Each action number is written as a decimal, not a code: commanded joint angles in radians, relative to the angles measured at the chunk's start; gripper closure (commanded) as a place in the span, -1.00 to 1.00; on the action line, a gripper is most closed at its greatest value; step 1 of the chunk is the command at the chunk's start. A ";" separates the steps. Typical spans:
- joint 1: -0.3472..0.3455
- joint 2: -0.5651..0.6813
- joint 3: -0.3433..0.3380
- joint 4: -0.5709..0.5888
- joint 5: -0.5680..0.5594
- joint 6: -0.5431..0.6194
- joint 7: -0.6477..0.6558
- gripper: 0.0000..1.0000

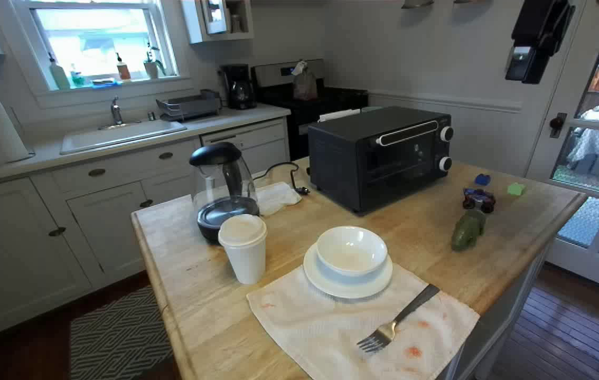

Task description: Pick up the green dinosaur toy and turn it clockwise by ninety degrees, put the green dinosaur toy back on the kitchen counter

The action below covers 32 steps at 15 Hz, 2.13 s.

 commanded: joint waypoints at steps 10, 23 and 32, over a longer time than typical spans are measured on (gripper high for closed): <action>-0.023 0.026 0.008 -0.022 0.050 0.023 0.021 -1.00; -0.130 0.178 0.015 -0.267 0.096 0.576 0.376 -1.00; -0.139 0.251 0.009 -0.304 0.130 0.671 0.379 -1.00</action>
